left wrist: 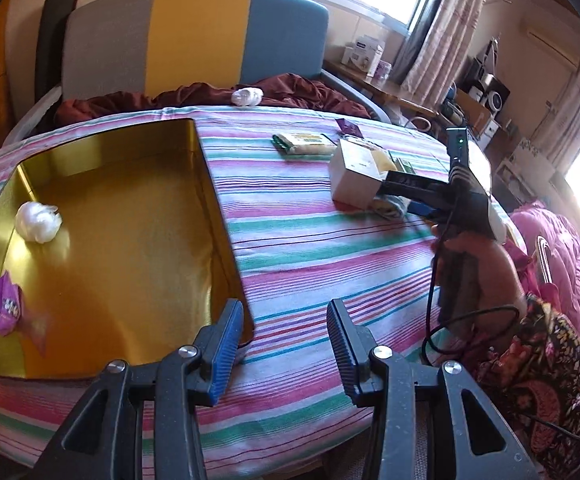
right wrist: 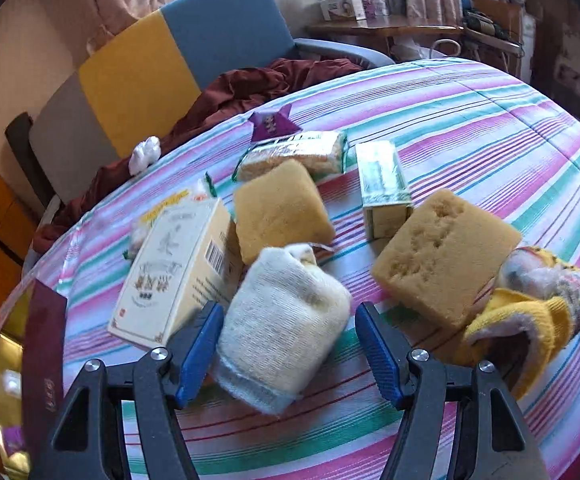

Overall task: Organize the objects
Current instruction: 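Grasp the white sock with the right tool while the left tool reaches toward the white box, then grasp the white printed box with the left tool while the right tool holds the sock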

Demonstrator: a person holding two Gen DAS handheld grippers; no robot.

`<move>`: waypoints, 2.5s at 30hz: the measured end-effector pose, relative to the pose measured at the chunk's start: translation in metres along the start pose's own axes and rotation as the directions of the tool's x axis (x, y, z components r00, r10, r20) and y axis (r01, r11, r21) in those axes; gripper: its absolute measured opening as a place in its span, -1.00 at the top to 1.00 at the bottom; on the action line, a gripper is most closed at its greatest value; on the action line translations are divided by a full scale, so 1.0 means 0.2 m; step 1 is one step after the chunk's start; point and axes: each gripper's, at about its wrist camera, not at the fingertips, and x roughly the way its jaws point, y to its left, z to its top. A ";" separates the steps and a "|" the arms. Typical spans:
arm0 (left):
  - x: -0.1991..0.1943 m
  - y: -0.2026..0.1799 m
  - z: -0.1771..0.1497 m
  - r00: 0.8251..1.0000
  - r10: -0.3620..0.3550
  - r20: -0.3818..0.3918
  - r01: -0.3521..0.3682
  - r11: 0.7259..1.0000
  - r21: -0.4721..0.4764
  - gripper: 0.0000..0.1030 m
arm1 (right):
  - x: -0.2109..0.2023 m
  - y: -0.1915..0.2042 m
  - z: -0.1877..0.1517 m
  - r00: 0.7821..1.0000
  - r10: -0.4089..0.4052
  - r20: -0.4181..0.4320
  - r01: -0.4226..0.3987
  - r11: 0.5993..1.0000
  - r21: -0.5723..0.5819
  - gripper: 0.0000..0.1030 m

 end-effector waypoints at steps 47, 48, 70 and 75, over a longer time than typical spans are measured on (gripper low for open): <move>0.99 -0.50 0.69 0.996 -0.014 -0.084 0.031 0.978 0.205 -0.08 | -0.09 -0.12 -0.13 0.989 0.075 0.126 -0.067 0.996 -0.060 -0.15; 0.98 -0.49 0.68 0.997 -0.016 -0.073 0.030 0.978 0.205 -0.07 | -0.09 -0.12 -0.13 0.989 0.075 0.126 -0.068 0.996 -0.060 -0.15; 0.68 -0.35 0.36 0.993 0.091 0.070 -0.101 0.983 0.151 0.01 | -0.09 -0.10 -0.13 0.991 0.047 0.126 -0.036 0.995 -0.091 -0.16; 0.60 -0.34 0.27 0.993 0.078 0.091 -0.092 0.983 0.160 0.01 | -0.09 -0.08 -0.13 0.991 0.023 0.130 -0.008 0.994 -0.110 -0.15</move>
